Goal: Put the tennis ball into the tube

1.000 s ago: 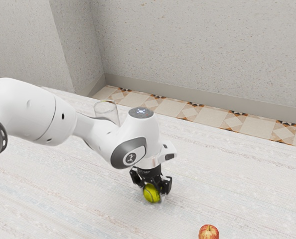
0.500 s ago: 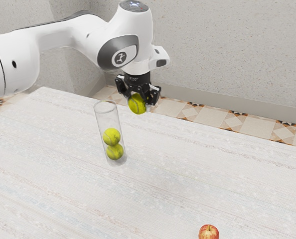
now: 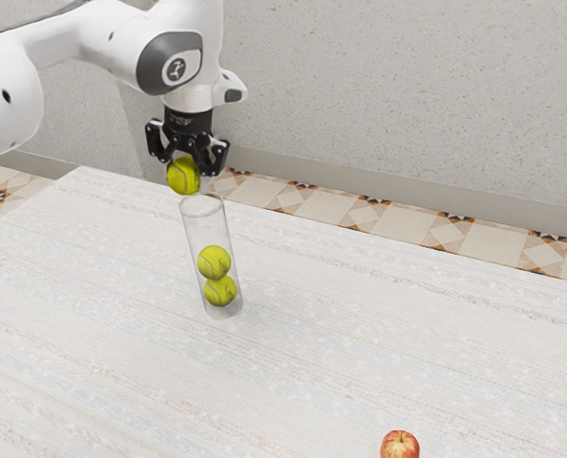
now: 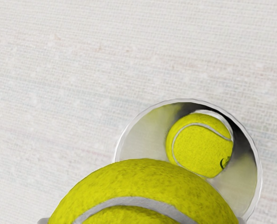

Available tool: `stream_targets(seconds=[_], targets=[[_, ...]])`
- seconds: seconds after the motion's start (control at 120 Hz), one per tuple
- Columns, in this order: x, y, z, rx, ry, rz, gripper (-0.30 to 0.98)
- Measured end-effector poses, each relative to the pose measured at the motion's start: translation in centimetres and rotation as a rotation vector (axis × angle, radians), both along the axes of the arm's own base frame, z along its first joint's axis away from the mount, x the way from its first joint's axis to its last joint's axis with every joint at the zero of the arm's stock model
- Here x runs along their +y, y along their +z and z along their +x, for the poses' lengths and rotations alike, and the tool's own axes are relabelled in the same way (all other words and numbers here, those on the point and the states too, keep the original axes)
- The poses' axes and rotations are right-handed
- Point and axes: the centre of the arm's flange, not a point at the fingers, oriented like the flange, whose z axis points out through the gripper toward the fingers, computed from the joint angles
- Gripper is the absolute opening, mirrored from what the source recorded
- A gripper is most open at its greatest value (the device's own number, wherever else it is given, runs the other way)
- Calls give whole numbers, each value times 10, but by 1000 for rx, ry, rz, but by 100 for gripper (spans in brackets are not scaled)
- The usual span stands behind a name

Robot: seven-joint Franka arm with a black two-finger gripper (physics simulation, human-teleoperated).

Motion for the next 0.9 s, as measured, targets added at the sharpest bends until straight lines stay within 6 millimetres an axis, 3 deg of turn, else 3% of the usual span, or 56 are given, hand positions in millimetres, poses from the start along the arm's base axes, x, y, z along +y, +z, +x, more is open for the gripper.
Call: stream_targets(seconds=[0.325,0.575,0.708,0.808,0.9], targets=[[1,-16,16,10,-42,-2,38],[1,-16,16,6,-56,-29,59],[18,11,0,-25,-38,-35,63],[20,52,-33,-73,-51,-50,65],[21,74,-61,-92,-69,-66,66]])
